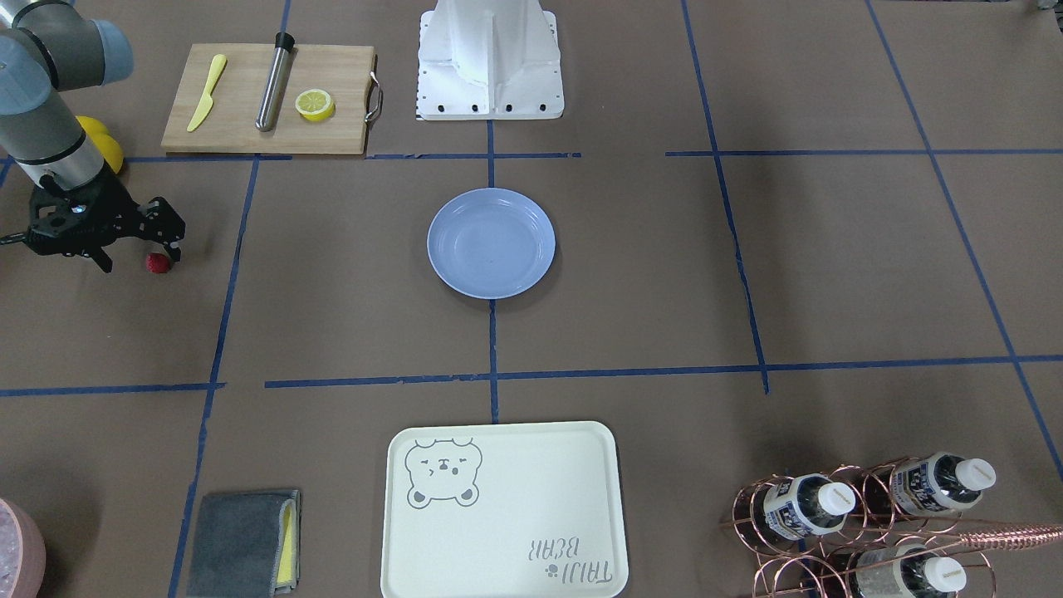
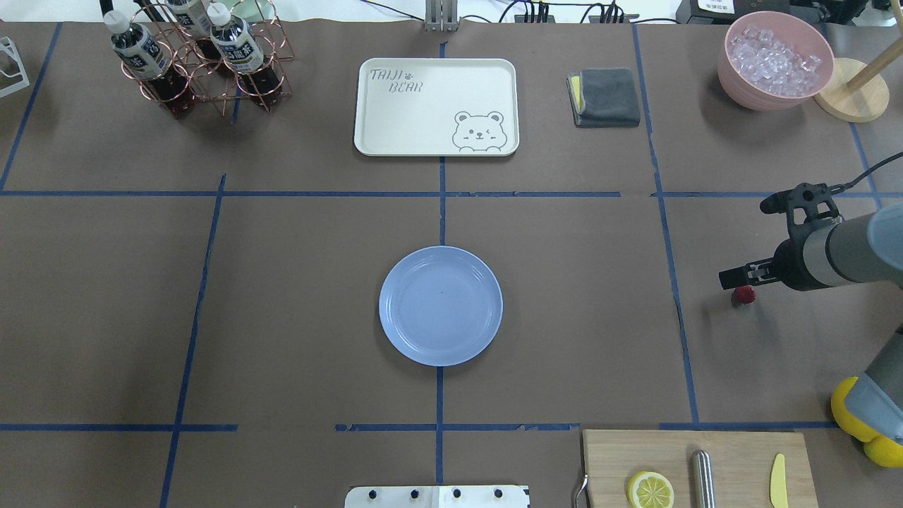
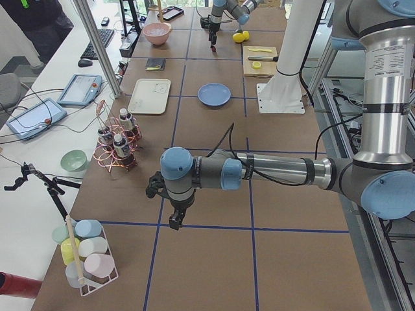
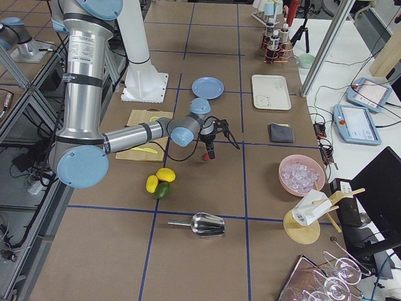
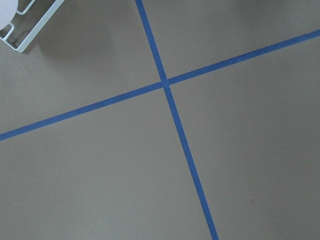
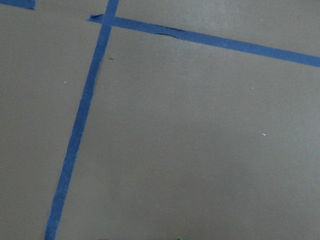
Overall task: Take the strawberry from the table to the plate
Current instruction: 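Lower the right gripper onto the red strawberry and close it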
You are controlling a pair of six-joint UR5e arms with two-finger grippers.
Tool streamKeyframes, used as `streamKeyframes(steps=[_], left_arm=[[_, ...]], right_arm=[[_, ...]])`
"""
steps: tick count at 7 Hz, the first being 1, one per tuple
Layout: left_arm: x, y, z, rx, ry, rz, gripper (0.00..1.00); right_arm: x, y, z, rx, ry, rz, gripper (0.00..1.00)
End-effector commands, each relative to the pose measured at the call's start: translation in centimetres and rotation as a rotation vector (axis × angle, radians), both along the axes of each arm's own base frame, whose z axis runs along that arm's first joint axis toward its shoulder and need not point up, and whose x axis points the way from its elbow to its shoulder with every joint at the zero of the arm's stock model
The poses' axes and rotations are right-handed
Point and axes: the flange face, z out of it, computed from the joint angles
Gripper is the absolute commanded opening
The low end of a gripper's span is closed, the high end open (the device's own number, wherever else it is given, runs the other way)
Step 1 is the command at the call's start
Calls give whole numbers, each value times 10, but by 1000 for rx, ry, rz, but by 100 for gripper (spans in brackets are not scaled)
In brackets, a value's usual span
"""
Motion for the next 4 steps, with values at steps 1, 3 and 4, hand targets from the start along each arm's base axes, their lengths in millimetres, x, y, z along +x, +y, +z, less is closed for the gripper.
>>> streamKeyframes(steps=[1, 3, 4], left_arm=[[0, 1, 1, -1, 1, 0, 100], [0, 1, 1, -1, 1, 0, 100], [0, 1, 0, 0, 1, 0, 100]], right_arm=[[-11, 8, 2, -8, -3, -16, 100], [-13, 8, 8, -10, 9, -15, 100], [-13, 8, 13, -15, 19, -12, 99]])
